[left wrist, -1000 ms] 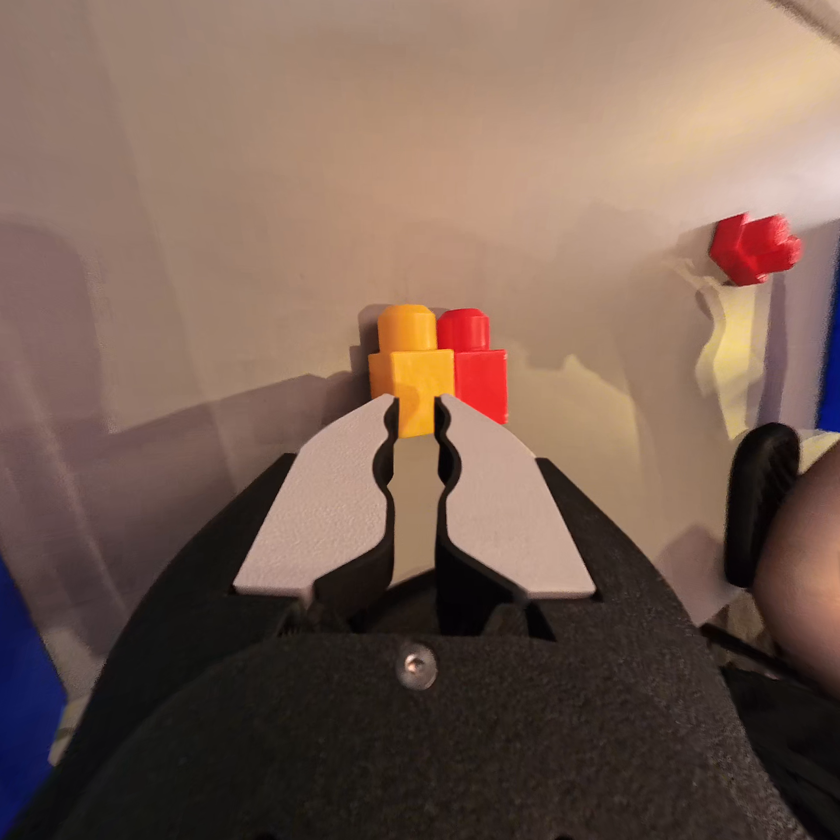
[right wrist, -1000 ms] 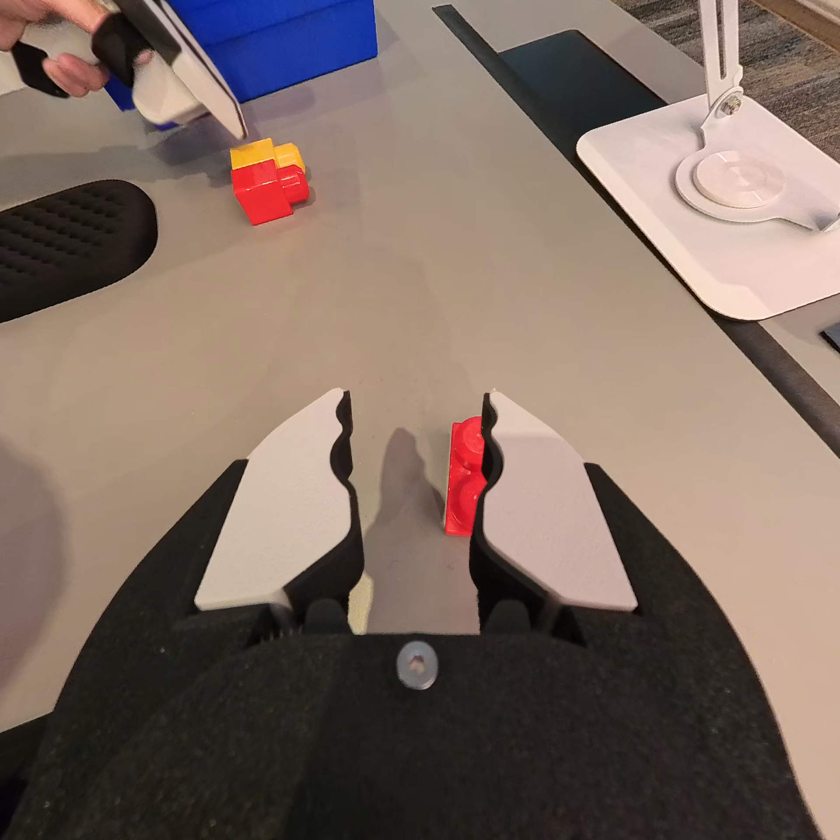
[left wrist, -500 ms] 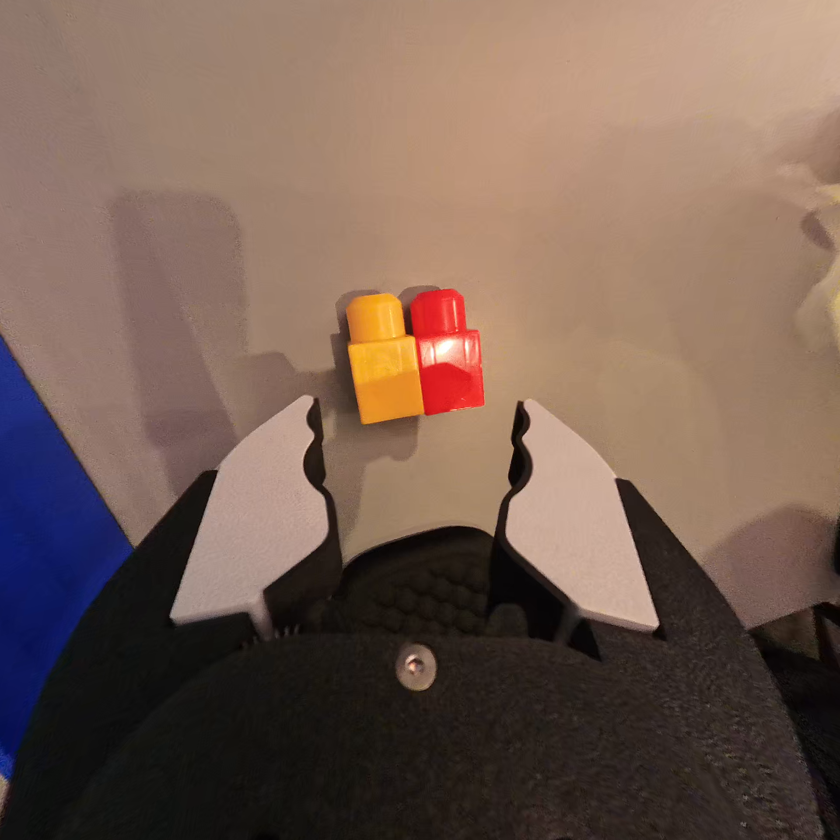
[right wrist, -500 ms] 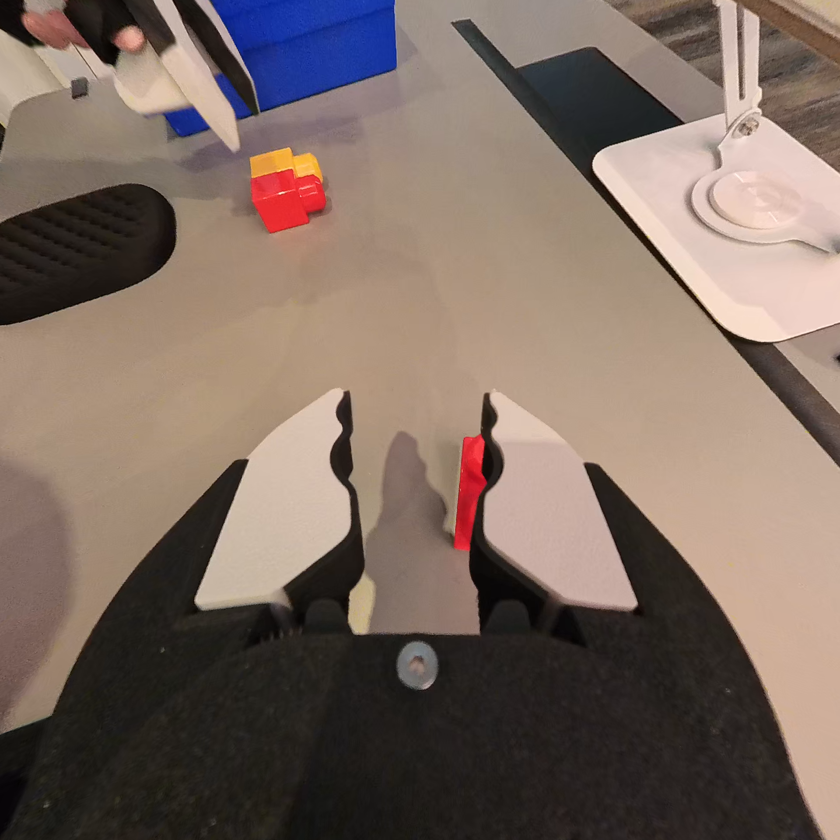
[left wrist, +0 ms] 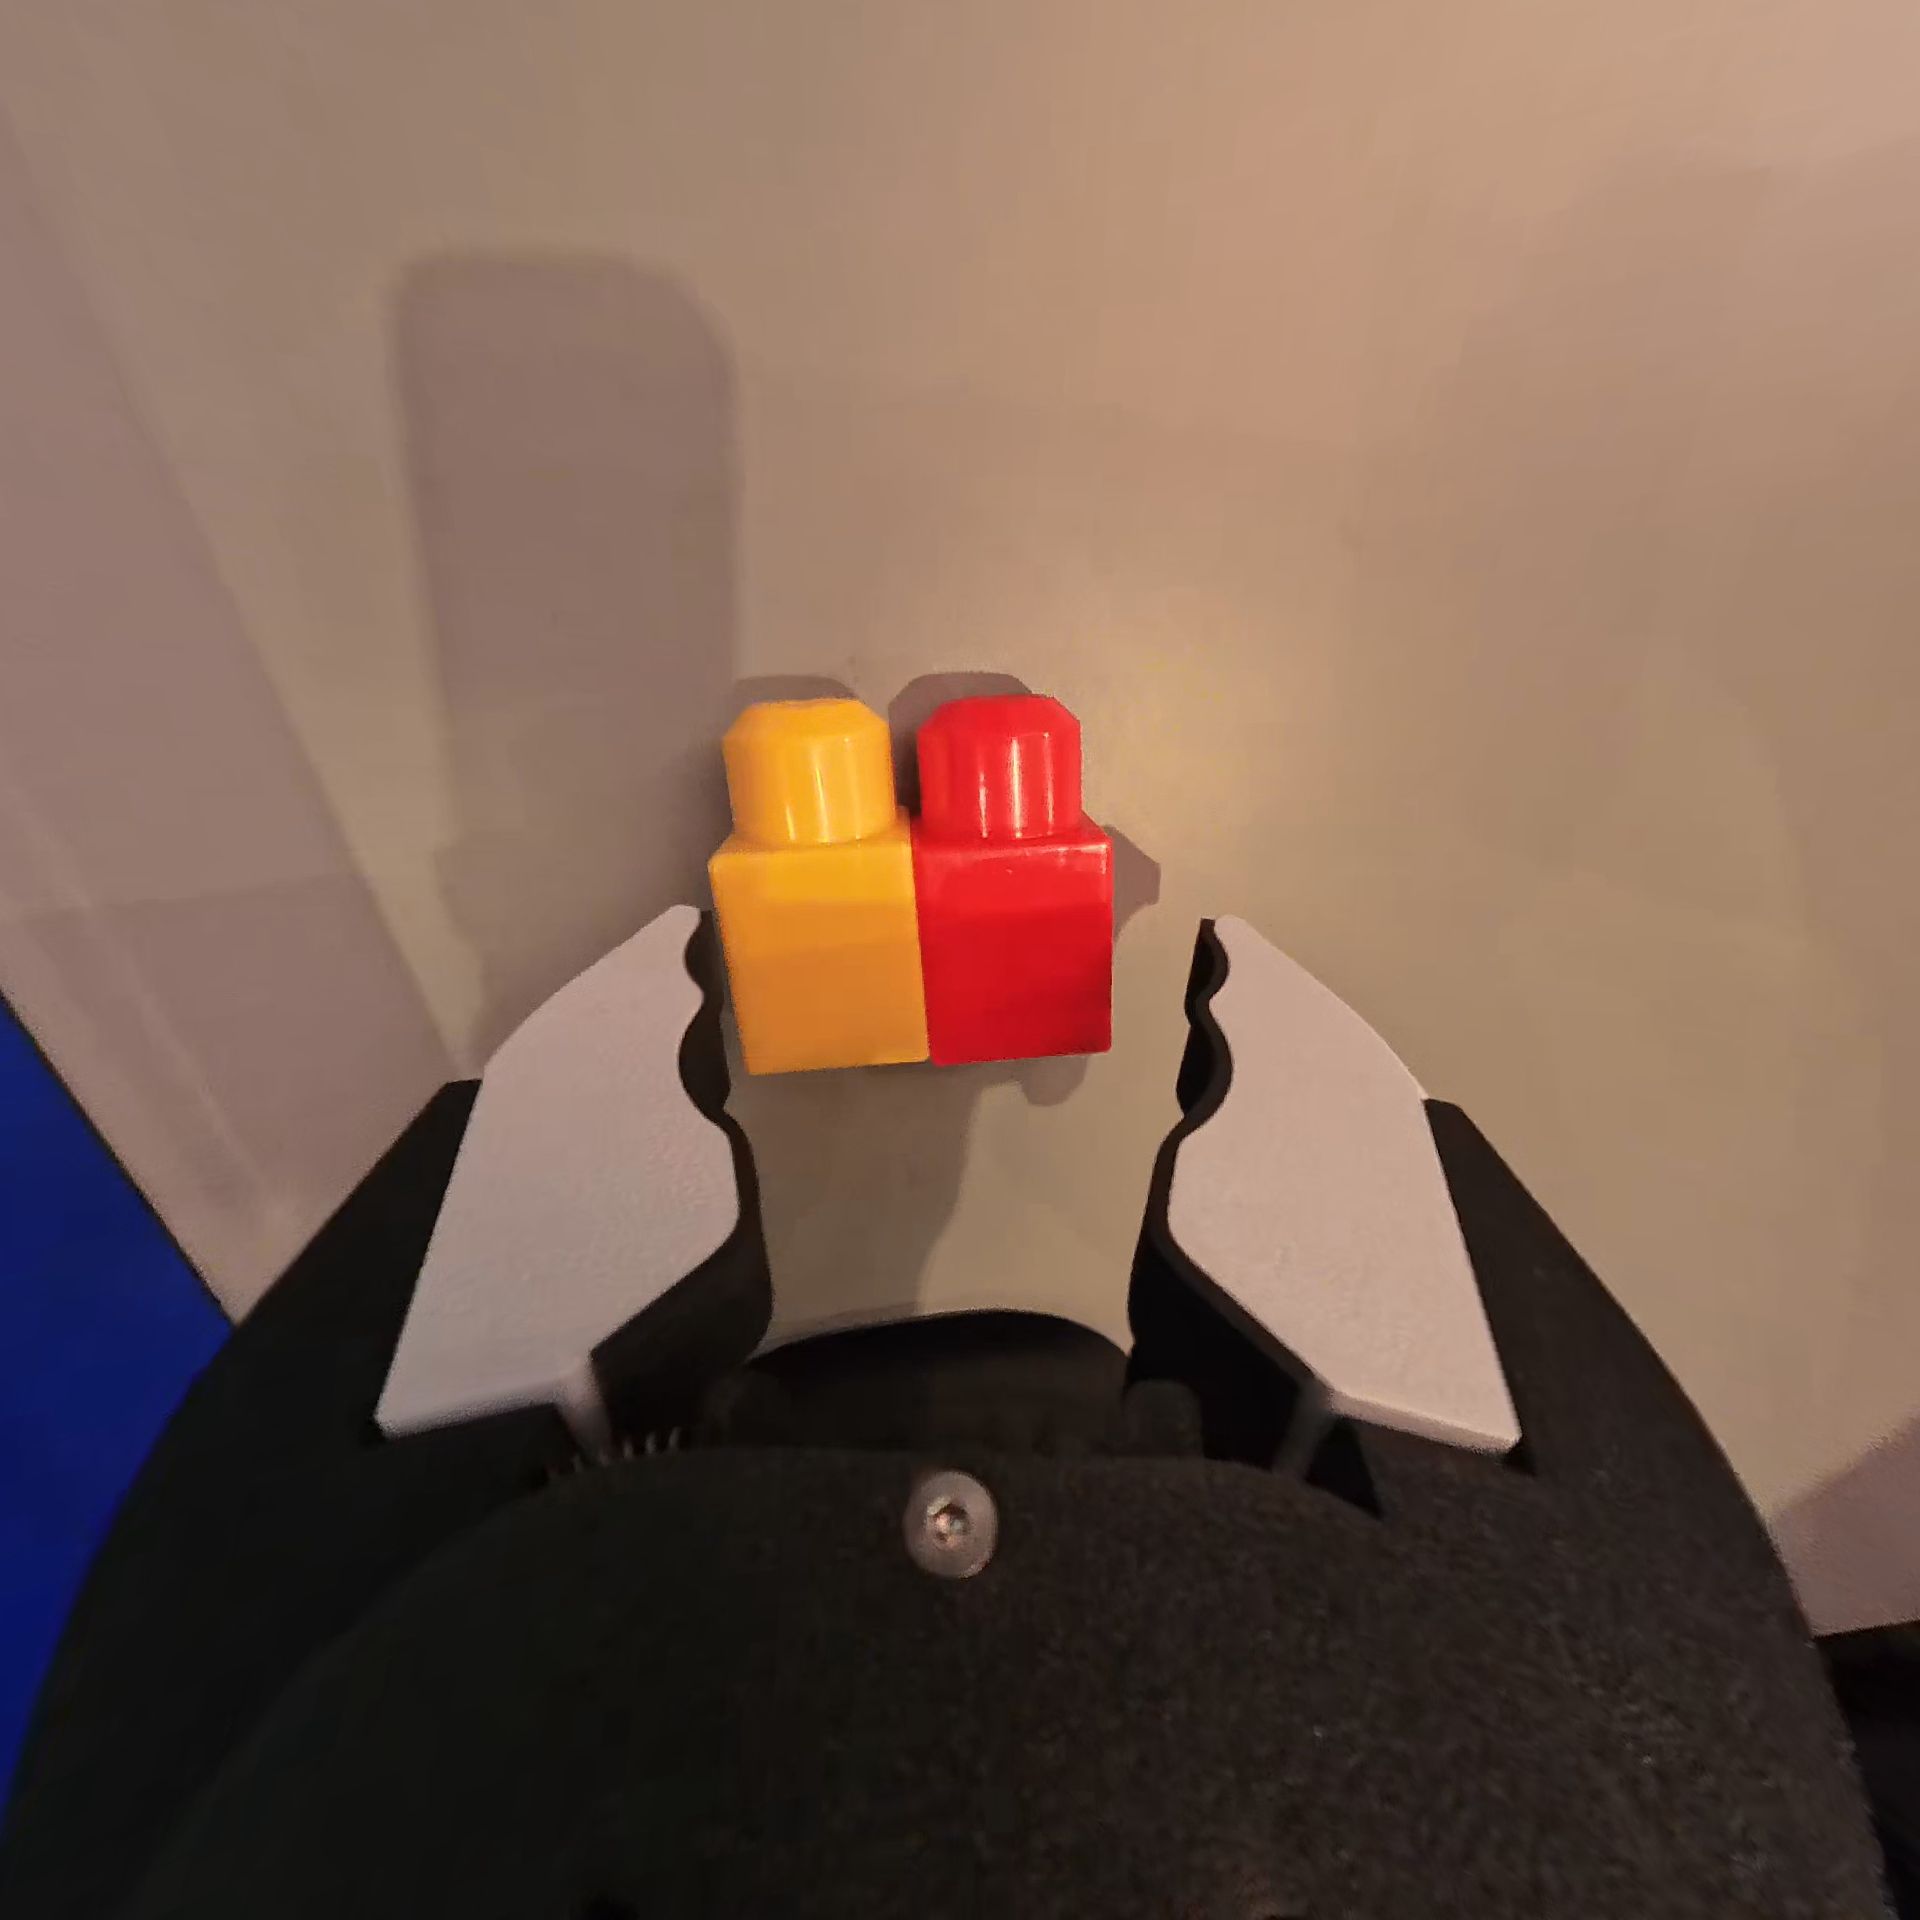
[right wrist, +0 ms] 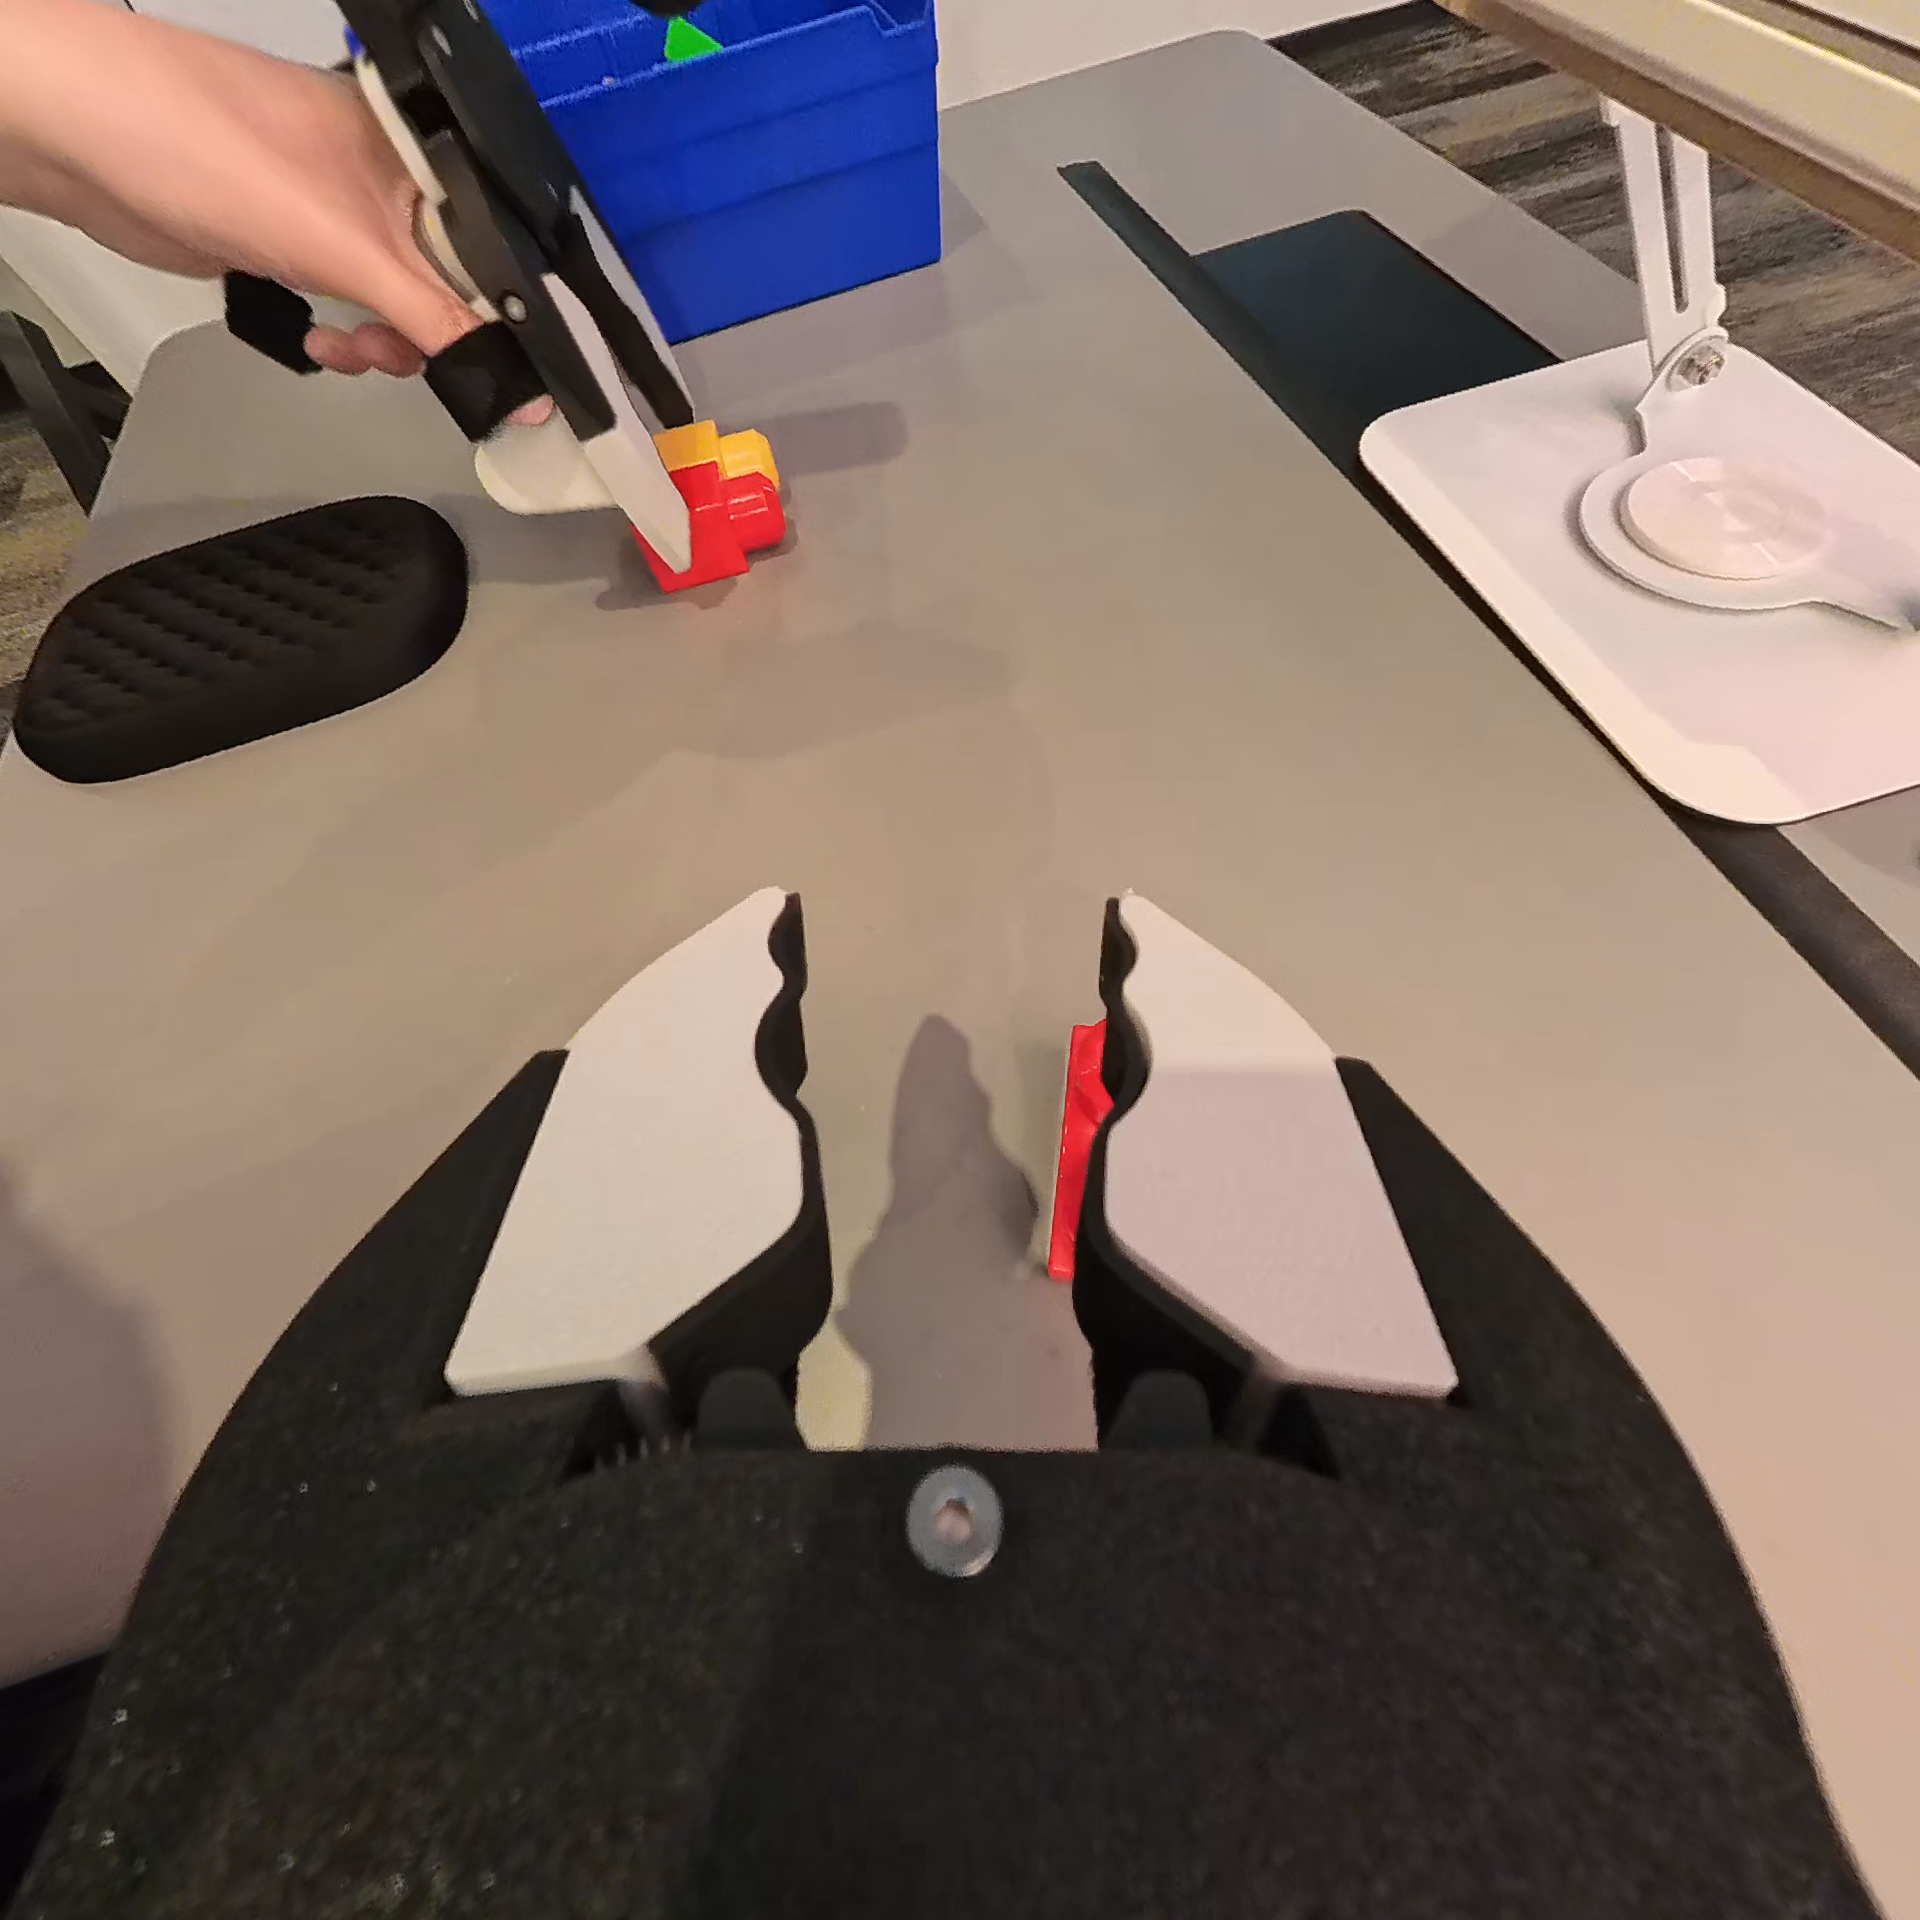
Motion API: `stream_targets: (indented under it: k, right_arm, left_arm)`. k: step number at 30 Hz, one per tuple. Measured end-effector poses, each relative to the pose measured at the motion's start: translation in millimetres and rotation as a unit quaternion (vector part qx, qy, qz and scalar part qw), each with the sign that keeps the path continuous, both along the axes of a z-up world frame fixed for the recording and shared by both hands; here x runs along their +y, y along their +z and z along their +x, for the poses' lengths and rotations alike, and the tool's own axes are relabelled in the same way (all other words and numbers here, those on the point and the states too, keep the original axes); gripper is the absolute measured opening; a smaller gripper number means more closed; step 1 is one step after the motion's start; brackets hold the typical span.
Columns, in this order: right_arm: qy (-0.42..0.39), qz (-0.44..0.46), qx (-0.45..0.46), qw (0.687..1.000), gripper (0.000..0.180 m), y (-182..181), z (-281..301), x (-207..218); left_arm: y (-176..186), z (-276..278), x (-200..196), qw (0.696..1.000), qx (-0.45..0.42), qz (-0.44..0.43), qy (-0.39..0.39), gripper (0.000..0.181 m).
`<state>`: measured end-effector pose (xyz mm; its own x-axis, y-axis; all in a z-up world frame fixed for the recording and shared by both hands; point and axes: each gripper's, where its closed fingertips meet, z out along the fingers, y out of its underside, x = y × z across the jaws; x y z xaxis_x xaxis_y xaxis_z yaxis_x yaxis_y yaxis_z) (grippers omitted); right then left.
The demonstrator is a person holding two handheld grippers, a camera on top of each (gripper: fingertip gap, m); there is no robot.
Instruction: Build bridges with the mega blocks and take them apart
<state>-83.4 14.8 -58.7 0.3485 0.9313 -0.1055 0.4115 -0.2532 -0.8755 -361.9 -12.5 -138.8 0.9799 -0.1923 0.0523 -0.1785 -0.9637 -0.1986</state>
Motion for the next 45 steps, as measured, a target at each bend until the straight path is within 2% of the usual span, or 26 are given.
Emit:
stream_targets:
  k: [13, 29, 34, 37, 40, 45]
  right_arm:
    - [-0.005, -0.001, 0.012, 1.0, 0.054, 2.8, 5.5, 0.9]
    - [-0.008, -0.003, 0.015, 1.0, 0.053, 1.9, 8.3, 0.6]
    - [-0.01, -0.003, 0.017, 1.0, 0.053, 1.8, 9.6, 1.1]
    - [-0.011, -0.005, 0.018, 1.0, 0.053, 1.2, 10.6, 1.6]
    - [-0.012, -0.008, 0.017, 1.0, 0.053, -0.5, 10.6, 2.3]
    - [-0.011, -0.009, 0.01, 1.0, 0.053, -3.7, 8.7, 2.6]
  left_arm:
    - [-15.7, -5.0, -3.4, 1.0, 0.018, -0.014, 0.003, 0.082]
    - [-16.3, -8.1, -2.3, 0.999, 0.034, -0.009, 0.002, 0.075]
    - [-16.3, -9.2, -4.5, 0.999, 0.038, -0.028, -0.021, 0.075]
    - [-14.4, -7.8, -5.5, 0.999, 0.011, -0.032, -0.02, 0.075]
    - [-9.2, -3.9, -5.7, 0.998, -0.053, -0.028, 0.007, 0.075]
    - [10.3, 3.8, -1.6, 0.99, -0.14, 0.028, 0.004, 0.075]
